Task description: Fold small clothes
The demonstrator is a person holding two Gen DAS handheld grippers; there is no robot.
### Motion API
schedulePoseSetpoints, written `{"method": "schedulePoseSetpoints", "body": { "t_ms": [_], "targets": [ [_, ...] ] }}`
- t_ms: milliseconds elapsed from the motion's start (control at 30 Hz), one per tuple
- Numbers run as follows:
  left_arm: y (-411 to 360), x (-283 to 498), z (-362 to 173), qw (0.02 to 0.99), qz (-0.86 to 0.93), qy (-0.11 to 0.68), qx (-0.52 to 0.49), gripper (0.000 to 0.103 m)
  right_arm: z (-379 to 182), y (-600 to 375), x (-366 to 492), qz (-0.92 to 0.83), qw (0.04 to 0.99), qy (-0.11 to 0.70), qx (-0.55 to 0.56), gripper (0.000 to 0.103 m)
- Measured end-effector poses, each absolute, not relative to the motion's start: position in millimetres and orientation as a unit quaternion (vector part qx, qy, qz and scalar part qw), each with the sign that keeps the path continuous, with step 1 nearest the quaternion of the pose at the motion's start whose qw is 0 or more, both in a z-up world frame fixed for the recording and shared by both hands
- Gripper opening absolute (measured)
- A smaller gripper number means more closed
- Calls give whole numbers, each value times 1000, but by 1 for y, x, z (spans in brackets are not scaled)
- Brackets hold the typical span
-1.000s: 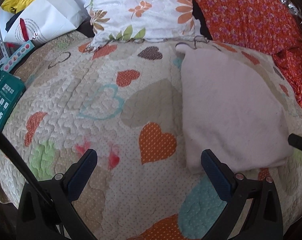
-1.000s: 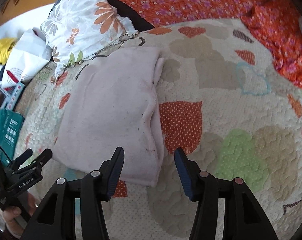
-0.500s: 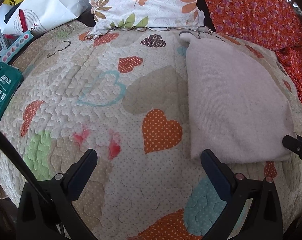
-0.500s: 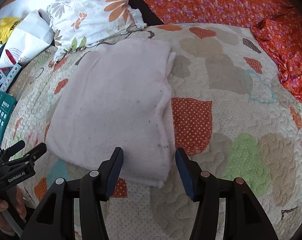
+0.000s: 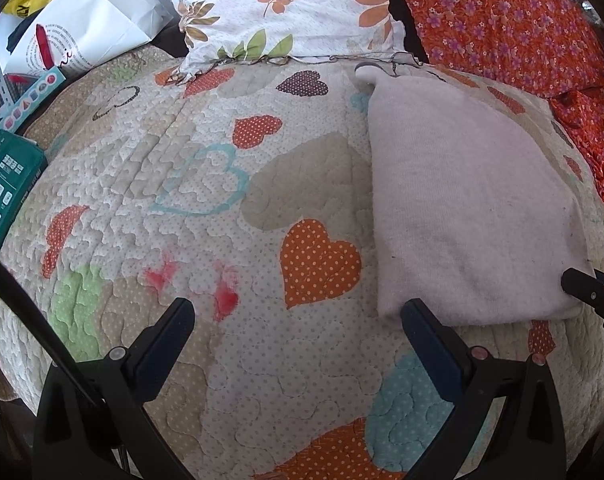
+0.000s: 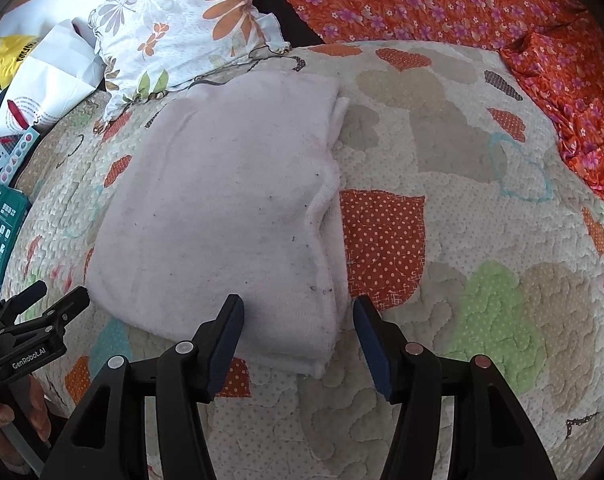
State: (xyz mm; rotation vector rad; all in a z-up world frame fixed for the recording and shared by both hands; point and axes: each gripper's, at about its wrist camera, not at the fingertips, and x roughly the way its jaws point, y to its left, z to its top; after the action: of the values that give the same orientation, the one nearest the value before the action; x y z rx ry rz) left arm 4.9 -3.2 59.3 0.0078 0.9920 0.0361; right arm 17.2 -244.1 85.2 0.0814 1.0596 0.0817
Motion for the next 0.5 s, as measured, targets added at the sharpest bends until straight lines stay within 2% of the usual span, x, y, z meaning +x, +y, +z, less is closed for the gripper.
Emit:
{"method": "schedulePoseSetpoints", "body": {
  "t_ms": [200,500],
  "targets": [
    [-9,-5,60,878,0,478,10,103,86,-246,16,36,861,505,42,62],
    [-5,-24,31,859,-5,511,12,103,91,-243,5,38,863,502,32,63]
  ]
}}
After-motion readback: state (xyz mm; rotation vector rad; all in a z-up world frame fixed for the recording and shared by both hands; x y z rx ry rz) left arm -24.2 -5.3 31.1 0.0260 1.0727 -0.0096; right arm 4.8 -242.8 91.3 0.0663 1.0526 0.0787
